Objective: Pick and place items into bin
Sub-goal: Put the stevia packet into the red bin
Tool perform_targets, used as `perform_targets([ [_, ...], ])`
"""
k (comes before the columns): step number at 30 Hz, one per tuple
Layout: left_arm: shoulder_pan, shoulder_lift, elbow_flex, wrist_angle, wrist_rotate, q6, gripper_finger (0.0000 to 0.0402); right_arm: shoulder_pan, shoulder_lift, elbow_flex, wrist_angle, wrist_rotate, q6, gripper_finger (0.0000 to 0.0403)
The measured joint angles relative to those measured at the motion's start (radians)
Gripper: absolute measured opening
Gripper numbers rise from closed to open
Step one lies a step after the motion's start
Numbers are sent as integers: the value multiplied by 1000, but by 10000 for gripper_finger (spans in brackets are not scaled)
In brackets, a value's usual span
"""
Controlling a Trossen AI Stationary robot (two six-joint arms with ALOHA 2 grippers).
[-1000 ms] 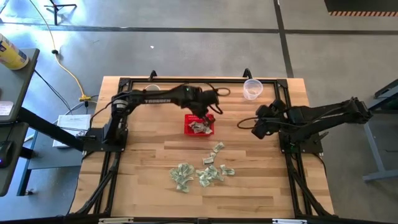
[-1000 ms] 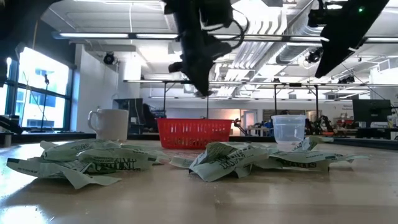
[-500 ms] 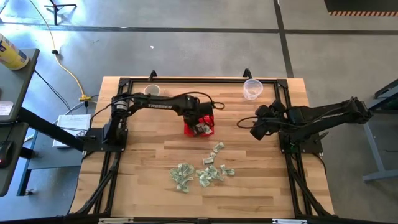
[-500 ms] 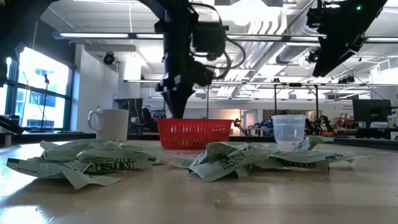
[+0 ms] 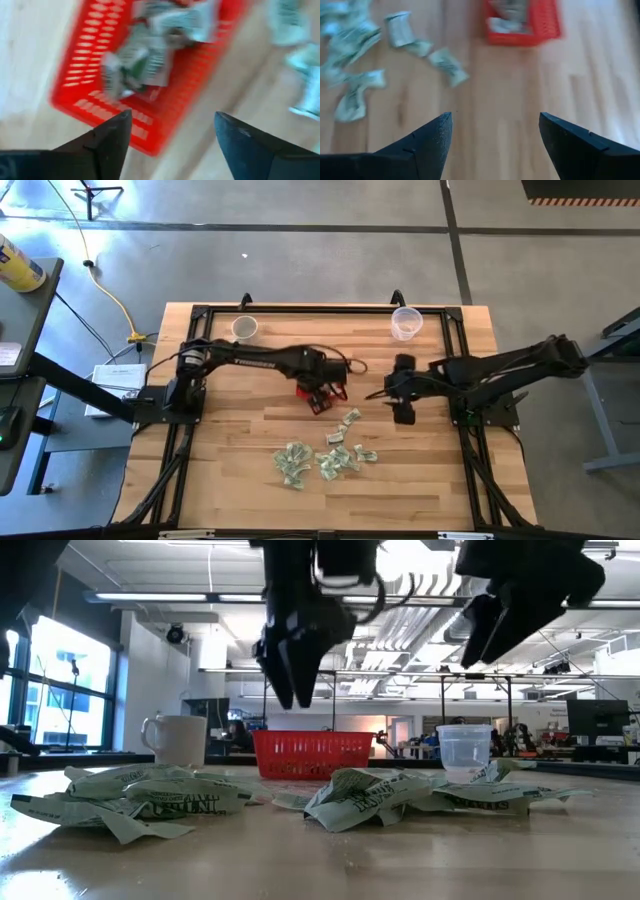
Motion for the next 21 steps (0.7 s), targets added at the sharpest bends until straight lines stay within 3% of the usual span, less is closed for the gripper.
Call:
perform_targets([
  [6,-154,-1,23,-5,-41,-185,311,3,79,0,91,-87,-150,289],
  [9,-255,0,23,-2,-93,-363,290,21,109,0,87,-85,-149,289],
  [14,-420,0,22,-4,-161,-675,256,61,185,0,124,-145,-278,289],
  [21,-469,-1,-10,-66,-223,-864,237,66,372,0,338,-245,-327,289],
])
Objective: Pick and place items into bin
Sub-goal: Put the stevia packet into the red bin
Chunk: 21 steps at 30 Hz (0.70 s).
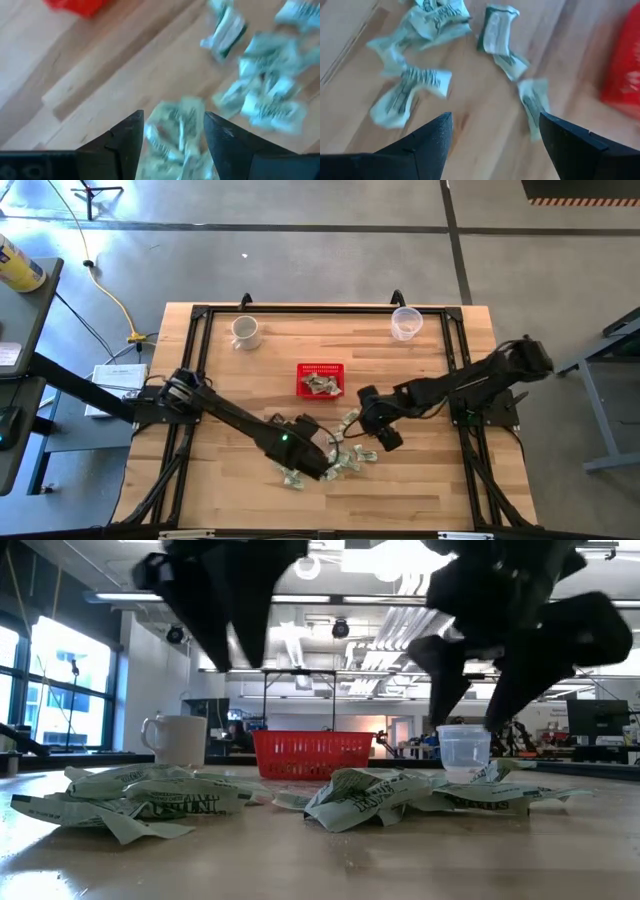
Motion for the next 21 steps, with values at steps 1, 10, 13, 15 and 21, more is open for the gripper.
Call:
perform_targets([
  [1,-7,-4,-6,-12,4,-12,237,-6,22,0,28,-13,0,289],
  [10,-43,-174,-235,7,-1,-172,237,-128,121,0,154,-47,31,289],
  [13,-43,-249,-350,101,0,-187,237,-166,157,0,148,-72,34,289],
  [15,-42,-291,-419,138,2,-202,237,-180,181,0,145,-83,35,289],
  [21,-43,-370,-543,178,10,-219,237,-189,232,2,164,-107,37,285],
])
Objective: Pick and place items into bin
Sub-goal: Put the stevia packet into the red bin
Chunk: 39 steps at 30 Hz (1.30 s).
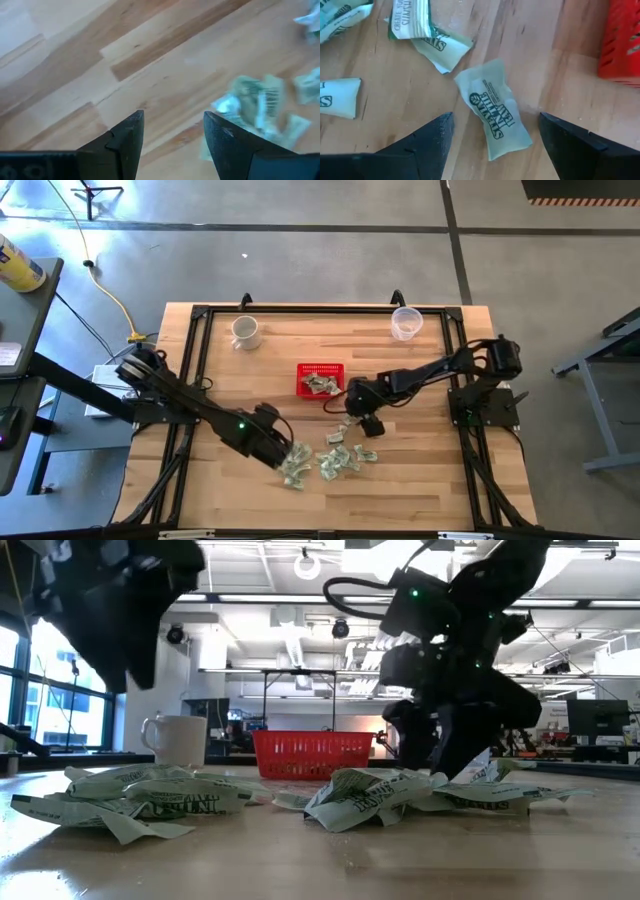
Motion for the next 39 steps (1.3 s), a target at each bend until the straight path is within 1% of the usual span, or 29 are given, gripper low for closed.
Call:
perform_targets([
  [3,1,-21,-35,10,2,11,237,-1,8,1,2,4,48,263],
  [5,1,-39,-64,29,6,15,237,-5,9,1,0,12,80,235],
  [7,1,-49,-88,50,16,17,237,-9,8,1,-3,17,105,196],
  [13,1,-57,-127,103,59,18,237,-15,-5,1,-36,32,126,60],
  [15,1,-57,-134,134,67,18,237,-15,-19,17,-111,25,155,19],
  [16,1,-57,-141,161,84,24,237,-19,-24,32,-156,8,165,11],
  [19,1,-57,-170,266,151,62,237,-21,-51,67,-242,-14,185,18],
  [21,1,-57,-202,361,178,64,237,-20,-91,88,-247,-12,178,18],
  [23,1,-56,-232,436,194,63,237,-25,-131,110,-235,0,172,8],
  [25,1,-56,-244,479,201,60,237,-37,-160,135,-233,18,160,5],
  [28,1,-55,-244,500,210,44,237,-58,-171,195,-219,72,154,11],
  [31,1,-55,-244,508,221,37,237,-89,-140,250,-184,98,127,9],
  [35,1,-56,-244,498,253,37,237,-129,-50,315,-119,100,143,9],
  [37,1,-56,-244,476,271,33,237,-141,-8,356,-117,104,155,28],
  [39,1,-56,-244,440,280,17,238,-148,22,385,-127,143,155,61],
])
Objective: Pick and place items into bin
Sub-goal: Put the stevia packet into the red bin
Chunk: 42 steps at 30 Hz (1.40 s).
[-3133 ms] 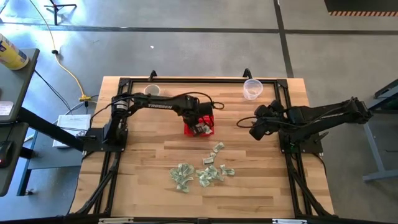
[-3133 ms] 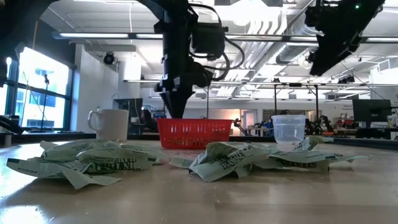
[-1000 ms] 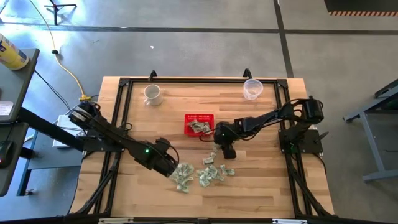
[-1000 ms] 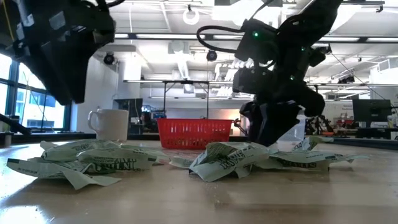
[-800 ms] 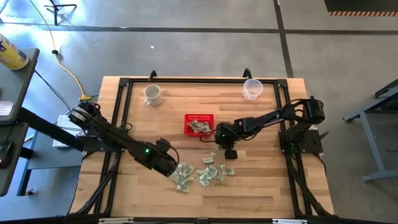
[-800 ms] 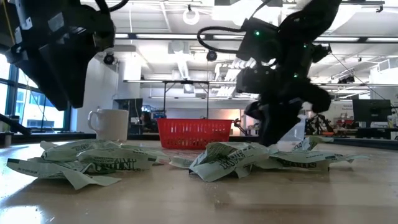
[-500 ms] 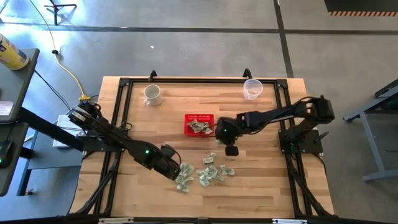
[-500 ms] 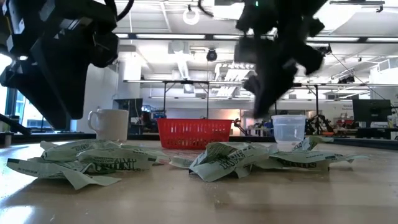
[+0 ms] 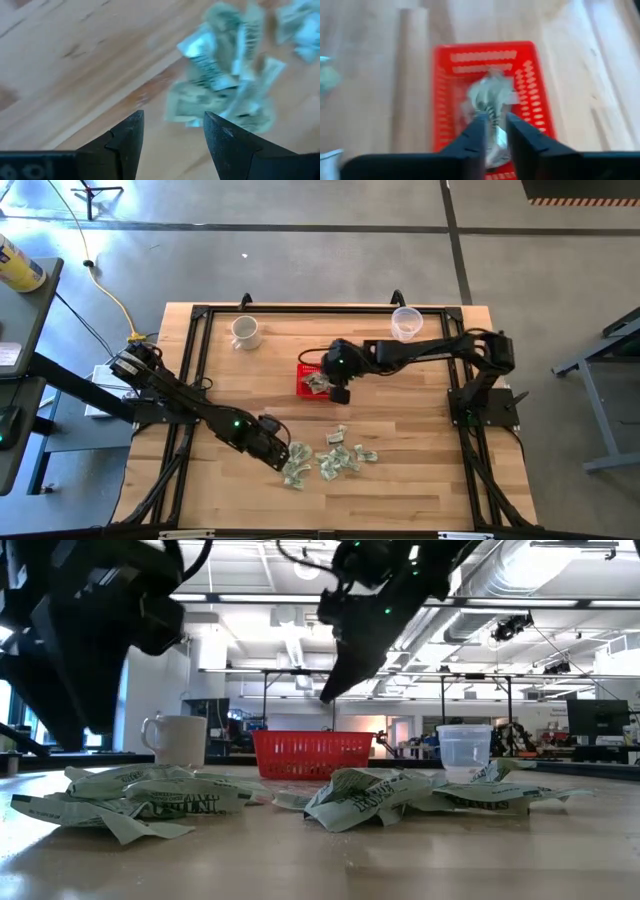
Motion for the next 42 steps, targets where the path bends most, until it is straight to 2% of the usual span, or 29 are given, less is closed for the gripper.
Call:
perform_targets([
  [4,0,0,0,-49,65,-32,261,1,7,28,-24,113,-5,148],
  [9,0,0,0,-23,93,-34,304,22,-54,31,-87,126,-57,257],
  [12,12,0,0,-24,89,-96,321,38,-70,30,-166,136,-53,304],
  [15,24,1,0,-20,85,-229,319,49,-80,30,-257,157,-6,331],
  [20,12,1,0,45,37,-433,283,79,-83,30,-391,203,95,340],
  [27,-19,58,4,175,-59,-629,229,135,-114,30,-473,314,212,323],
  [34,-60,142,36,131,-26,-784,223,143,-132,8,-586,372,308,320],
  [38,-61,145,95,94,-104,-793,223,143,-160,-64,-549,371,313,320],
  [42,-56,154,109,19,-108,-789,221,143,-187,-153,-502,352,337,320],
])
